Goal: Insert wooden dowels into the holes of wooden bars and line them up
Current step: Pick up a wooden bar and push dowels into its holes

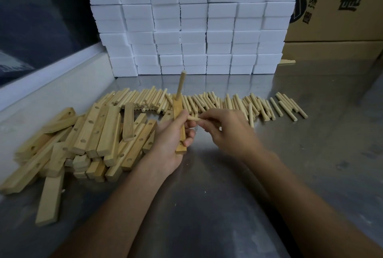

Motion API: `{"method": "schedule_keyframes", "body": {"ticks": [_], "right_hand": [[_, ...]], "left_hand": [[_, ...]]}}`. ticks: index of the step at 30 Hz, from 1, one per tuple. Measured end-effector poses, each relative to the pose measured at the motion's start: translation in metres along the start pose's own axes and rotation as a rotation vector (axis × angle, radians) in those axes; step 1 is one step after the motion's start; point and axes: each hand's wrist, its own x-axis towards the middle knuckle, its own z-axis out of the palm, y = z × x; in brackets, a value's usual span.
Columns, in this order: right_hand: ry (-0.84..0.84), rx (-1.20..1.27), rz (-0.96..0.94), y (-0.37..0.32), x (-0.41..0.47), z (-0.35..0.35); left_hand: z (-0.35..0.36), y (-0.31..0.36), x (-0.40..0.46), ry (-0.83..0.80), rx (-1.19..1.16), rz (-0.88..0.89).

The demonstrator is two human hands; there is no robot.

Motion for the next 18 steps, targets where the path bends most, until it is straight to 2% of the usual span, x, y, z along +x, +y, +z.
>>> {"method": "schedule_keyframes", "body": {"ticks": [6, 10, 15, 18], "right_hand": [[0.016, 0.08, 0.116, 0.0054, -0.0015, 0.0029], [0.042, 0.091, 0.102, 0.0051, -0.0019, 0.003], [0.106, 0.135, 0.08, 0.0015, -0.0027, 0.0031], [0.137, 0.238, 0.129, -0.0004, -0.0024, 0.0035]], "left_hand": [[0.0004, 0.0008, -0.001, -0.025, -0.043, -0.029], [-0.0009, 0.0011, -0.0007, -0.043, -0.101, -0.019], [-0.0002, -0.0014, 0.0019, 0.003, -0.006, -0.001], [-0.0006, -0.0012, 0.0031, 0.006, 0.033, 0.009]]}}
